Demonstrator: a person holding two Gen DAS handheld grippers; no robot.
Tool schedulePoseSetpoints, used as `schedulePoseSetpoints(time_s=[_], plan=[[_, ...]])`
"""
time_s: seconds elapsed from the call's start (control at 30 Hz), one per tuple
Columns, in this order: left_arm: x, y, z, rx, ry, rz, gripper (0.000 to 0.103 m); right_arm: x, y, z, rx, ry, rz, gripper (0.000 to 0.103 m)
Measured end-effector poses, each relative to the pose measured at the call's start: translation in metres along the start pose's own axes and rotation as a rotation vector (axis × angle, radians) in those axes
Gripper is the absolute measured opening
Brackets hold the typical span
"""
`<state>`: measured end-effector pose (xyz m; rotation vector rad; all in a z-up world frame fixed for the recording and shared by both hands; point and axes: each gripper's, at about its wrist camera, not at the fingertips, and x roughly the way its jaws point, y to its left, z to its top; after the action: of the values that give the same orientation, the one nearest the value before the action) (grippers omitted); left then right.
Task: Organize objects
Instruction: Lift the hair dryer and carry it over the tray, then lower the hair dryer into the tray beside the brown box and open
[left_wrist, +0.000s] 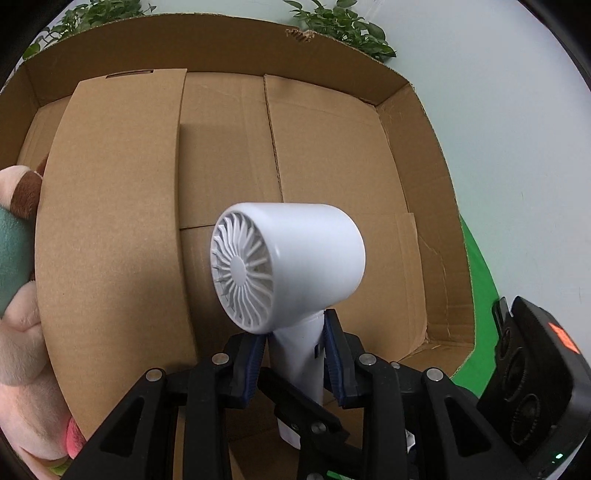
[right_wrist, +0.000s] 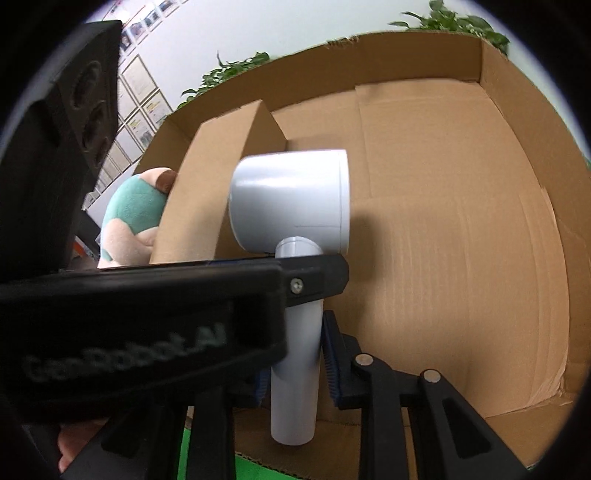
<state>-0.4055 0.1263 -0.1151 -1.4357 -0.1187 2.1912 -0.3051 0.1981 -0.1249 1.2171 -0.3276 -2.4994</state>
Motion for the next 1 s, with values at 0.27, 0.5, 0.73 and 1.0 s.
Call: schedulePoseSetpoints(time_s=[0.27, 0.5, 0.73, 1.0], plan=[[-0.001, -0.006, 0.001, 0.010, 0.029, -0.003, 0.028, 0.001, -0.012, -0.008, 0.050, 0.015, 0.001, 0.023], [-0.029, 0.000, -0.005, 0.011, -0.018, -0.012, 0.028, 0.000, -0.011, -0.010, 0.020, 0.019, -0.023, 0.023], [-0.060, 0.011, -0.015, 0.019, -0.077, -0.008, 0.029, -0.005, -0.004, -0.011, -0.031, 0.026, -0.090, 0.023], [-0.082, 0.020, -0.033, 0.030, -0.164, 0.020, 0.029, -0.007, 0.004, -0.010, -0.083, 0.037, -0.150, 0.023]])
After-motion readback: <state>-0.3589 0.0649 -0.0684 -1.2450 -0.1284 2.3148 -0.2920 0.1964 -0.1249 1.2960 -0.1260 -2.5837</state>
